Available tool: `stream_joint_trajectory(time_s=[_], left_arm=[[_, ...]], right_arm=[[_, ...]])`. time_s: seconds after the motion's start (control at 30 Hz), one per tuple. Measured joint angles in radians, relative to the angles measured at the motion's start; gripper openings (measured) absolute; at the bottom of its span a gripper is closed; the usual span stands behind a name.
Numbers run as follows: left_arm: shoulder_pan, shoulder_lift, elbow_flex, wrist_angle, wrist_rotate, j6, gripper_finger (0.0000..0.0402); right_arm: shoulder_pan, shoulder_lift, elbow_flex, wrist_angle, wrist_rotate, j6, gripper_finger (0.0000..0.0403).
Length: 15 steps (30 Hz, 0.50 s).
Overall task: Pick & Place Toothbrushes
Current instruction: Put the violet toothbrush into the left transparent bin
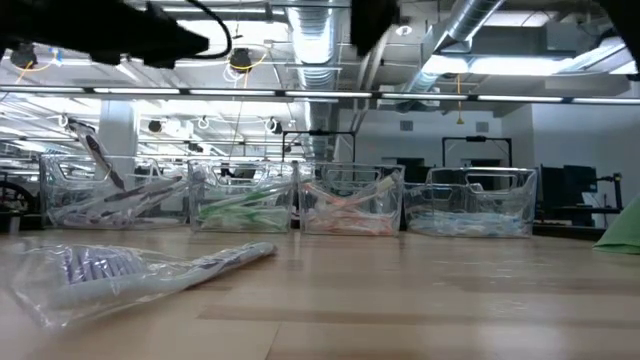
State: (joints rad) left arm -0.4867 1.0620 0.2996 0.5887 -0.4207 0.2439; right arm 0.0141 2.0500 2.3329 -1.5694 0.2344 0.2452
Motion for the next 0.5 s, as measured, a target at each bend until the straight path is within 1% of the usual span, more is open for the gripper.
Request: stream_joint_trajectory(time_s=[0.13, 0.2, 0.27, 0.4, 0.5], left_arm=[[0.057, 0.0, 0.04, 0.006, 0.029, 0.014, 0.0172], [0.079, 0.0, 0.064, 0.006, 0.047, 0.014, 0.018], [0.094, 0.0, 0.086, 0.003, 0.09, 0.014, 0.0191], [0.109, 0.0, 0.141, -0.03, 0.233, 0.044, 0.021], [0.109, 0.0, 0.179, -0.035, 0.264, 0.059, 0.0219]], right_arm=[[0.157, -0.054, 0.001, -0.001, 0.003, 0.071, 0.0194], [0.234, -0.072, 0.001, -0.001, 0.025, 0.115, 0.0195], [0.313, -0.09, 0.0, -0.002, 0.093, 0.155, 0.0196], [0.458, -0.104, 0.001, -0.002, 0.288, 0.264, 0.0194], [0.555, -0.102, 0.0, -0.002, 0.414, 0.339, 0.0192]])
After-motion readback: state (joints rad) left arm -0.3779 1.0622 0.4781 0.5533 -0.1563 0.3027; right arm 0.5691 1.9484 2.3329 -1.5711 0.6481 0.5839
